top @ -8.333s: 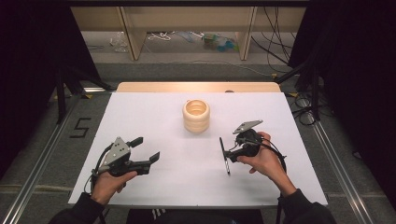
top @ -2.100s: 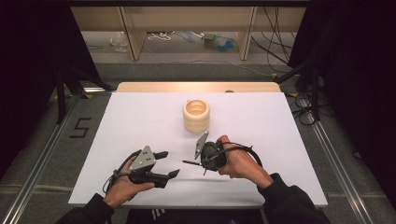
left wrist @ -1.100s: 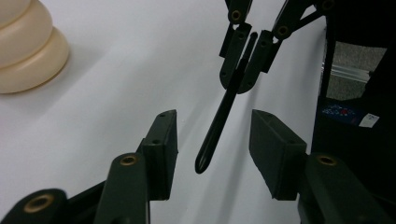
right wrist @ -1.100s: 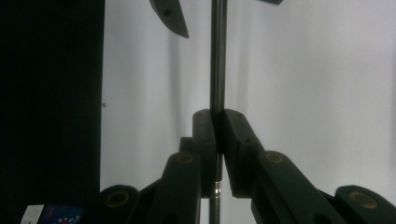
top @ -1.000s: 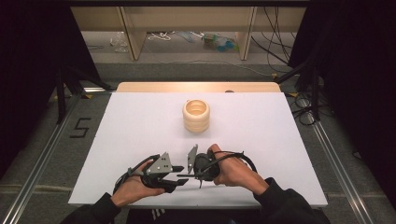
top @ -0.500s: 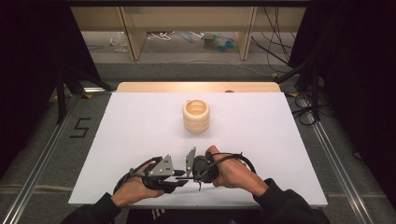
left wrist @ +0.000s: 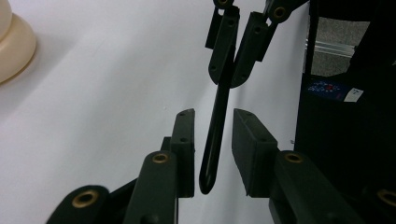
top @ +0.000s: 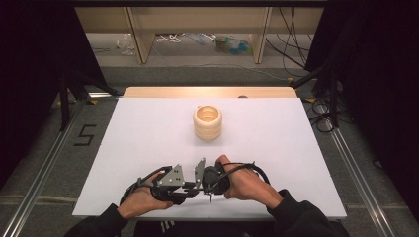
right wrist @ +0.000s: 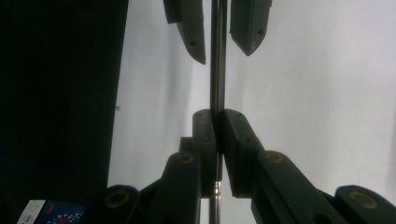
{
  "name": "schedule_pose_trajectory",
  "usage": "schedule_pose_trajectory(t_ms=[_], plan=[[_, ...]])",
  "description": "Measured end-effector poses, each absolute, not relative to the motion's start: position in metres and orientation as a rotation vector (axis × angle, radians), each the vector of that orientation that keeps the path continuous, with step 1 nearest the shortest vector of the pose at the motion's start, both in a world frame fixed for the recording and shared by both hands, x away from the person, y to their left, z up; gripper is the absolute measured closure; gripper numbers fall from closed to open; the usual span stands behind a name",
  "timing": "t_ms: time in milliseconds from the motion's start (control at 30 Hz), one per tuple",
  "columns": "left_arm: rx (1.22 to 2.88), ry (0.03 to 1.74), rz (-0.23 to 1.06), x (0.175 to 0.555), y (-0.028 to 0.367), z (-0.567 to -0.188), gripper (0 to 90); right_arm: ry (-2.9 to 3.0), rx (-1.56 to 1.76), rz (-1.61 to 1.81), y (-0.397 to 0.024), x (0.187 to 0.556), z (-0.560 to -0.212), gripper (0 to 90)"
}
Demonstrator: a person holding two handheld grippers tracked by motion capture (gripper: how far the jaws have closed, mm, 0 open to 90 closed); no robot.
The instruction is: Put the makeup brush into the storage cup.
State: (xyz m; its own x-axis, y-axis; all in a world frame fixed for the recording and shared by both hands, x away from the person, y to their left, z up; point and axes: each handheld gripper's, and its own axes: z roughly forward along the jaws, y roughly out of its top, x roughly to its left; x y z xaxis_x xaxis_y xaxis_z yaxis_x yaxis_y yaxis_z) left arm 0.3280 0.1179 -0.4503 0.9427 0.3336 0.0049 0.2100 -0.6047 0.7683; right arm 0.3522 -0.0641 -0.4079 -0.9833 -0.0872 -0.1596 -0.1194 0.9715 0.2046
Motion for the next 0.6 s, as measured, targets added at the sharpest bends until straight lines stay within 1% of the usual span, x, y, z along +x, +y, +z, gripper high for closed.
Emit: schedule_pose_trajectory(t_ms=[100, 367, 467, 600], plan=[[2.242, 0.391, 0.166, 0.3275, 0.1173, -0.4511, 71.2, 2.959, -0.209, 0.37, -0.0631, 0.3529, -0.4084, 84.2], [2.256, 0.395, 0.147, 0.3275, 0.1154, -0.4523, 72.3, 2.938, -0.24, 0.343, -0.0611, 0.351, -0.4089, 84.1], [2.281, 0.371, 0.154, 0.3294, 0.1147, -0.452, 73.1, 2.938, -0.246, 0.339, -0.0607, 0.3505, -0.4089, 84.1], [2.27, 0.388, 0.139, 0.3286, 0.1123, -0.4536, 73.9, 2.939, -0.264, 0.342, -0.0601, 0.3499, -0.4098, 84.1]])
